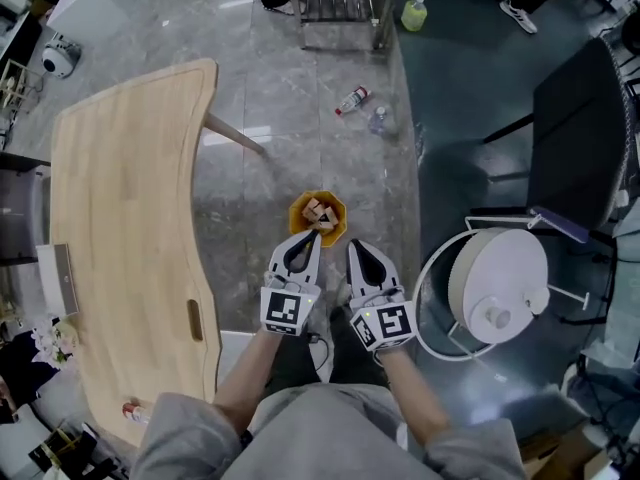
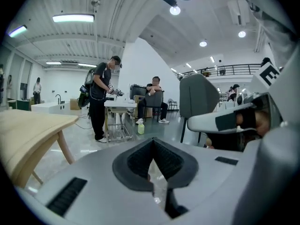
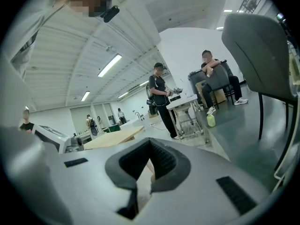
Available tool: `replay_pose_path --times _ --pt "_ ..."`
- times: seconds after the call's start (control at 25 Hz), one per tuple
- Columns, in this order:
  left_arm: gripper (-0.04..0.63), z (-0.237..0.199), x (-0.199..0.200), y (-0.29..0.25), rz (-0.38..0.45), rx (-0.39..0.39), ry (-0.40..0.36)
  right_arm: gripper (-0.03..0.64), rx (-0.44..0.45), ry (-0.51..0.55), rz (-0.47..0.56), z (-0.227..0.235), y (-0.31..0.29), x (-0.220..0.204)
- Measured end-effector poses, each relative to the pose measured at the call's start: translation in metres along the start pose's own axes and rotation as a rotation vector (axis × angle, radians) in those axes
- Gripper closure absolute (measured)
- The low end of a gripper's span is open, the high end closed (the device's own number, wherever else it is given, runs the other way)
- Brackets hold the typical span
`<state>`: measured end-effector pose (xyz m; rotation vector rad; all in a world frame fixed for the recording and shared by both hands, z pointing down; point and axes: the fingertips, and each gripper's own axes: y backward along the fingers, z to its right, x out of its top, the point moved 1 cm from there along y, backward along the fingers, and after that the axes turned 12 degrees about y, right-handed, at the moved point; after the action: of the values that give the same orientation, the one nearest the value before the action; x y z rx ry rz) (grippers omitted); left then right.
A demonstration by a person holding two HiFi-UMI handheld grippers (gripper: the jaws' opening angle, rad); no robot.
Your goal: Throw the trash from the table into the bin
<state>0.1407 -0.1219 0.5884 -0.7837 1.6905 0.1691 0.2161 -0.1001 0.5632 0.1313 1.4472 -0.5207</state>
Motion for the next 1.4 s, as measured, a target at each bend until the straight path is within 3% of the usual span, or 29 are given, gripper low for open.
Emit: replay_pose_path --times 0.4,0.88,1.16,1.4 --pt "0.591 0.011 0.076 0.029 0.108 0.016 -0.01 0.614 0.021 0.049 0.058 -0.011 0.0 0.057" --pt "0.591 0.032 0.143 0.052 0.185 -0.022 -0.088 0.614 0.053 0.114 0.149 -0.025 0.001 0.122" --pt "0.591 0.028 0.168 0.068 0.244 0.029 -0.093 0.614 0.094 0.132 0.195 -0.037 0.001 0.143" --pt "0.591 0.031 0.172 0.087 0.286 0.121 -0.084 0.614 0.163 0.144 0.208 -0.041 0.01 0.147"
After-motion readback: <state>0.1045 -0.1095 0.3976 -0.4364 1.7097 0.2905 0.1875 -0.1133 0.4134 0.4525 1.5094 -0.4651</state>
